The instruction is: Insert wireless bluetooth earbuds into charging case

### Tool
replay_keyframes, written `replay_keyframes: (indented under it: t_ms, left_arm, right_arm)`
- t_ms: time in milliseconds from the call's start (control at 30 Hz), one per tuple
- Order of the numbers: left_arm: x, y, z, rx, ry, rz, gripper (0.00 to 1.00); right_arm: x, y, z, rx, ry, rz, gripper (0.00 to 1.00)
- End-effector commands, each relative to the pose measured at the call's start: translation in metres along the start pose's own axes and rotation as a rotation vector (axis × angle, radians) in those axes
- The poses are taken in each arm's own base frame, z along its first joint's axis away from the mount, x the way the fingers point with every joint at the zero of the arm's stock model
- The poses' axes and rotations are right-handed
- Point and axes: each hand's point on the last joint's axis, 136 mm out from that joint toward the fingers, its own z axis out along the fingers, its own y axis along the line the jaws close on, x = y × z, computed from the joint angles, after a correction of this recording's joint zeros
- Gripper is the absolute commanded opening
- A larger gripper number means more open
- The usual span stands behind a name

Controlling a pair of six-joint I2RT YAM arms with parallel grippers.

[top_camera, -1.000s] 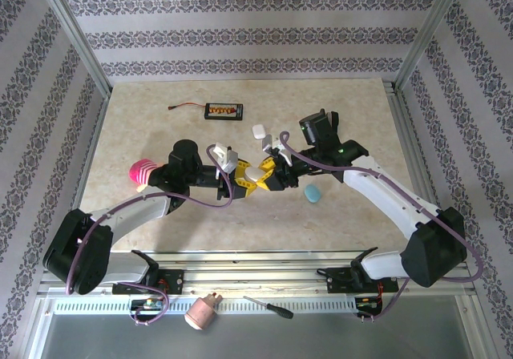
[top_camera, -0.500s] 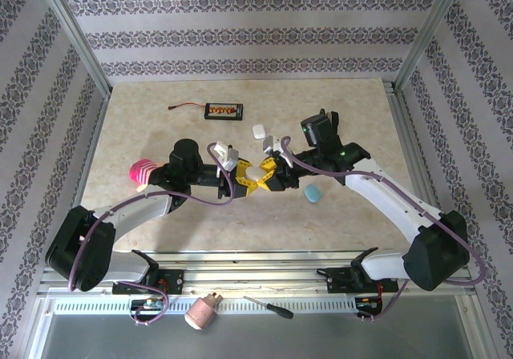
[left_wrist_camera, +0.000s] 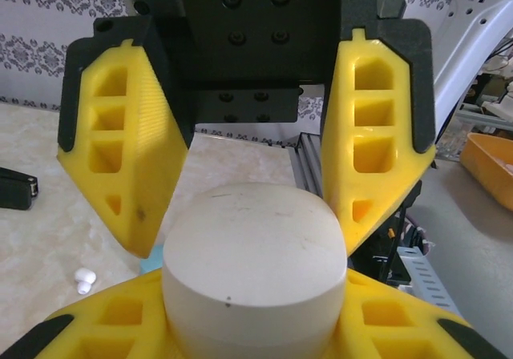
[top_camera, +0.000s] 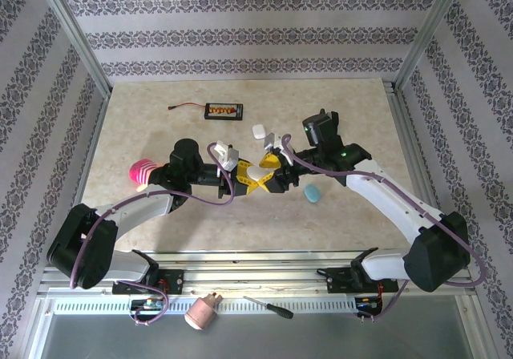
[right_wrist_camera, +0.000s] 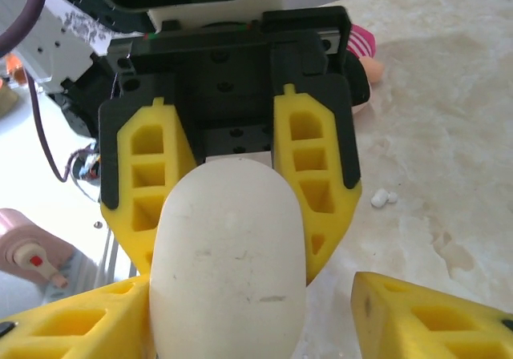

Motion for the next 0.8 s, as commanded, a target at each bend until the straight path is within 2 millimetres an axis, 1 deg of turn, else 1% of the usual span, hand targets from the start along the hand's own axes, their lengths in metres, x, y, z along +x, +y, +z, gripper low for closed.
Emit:
replay_keyframes:
  t_ms: [0,167,533,633,767]
  left_arm:
    - [-0.013,-0.014,0.001,0.037,-0.014,0.105,0.26]
    - [-0.007,-0.013,0.000,0.025,0.008,0.111,0.26]
    - [-0.004,-0.010,0.001,0.018,0.012,0.115,0.26]
    - [-0.004,-0.011,0.001,0.023,0.007,0.113,0.25]
    - [-0.004,-0.011,0.001,0.022,0.005,0.117,0.25]
  right_arm:
    - [-0.009,-0.013,-0.005,0.077,-0.046,-0.024,0.65]
    - [-0.010,-0.016,-0.010,0.101,-0.069,-0.023,0.67]
    - [-0.017,-0.021,-0.016,0.121,-0.123,-0.007,0.68]
    - [-0.015,-0.026,-0.016,0.142,-0.121,0.004,0.68]
    - [-0.019,-0.032,-0.020,0.182,-0.135,0.011,0.69]
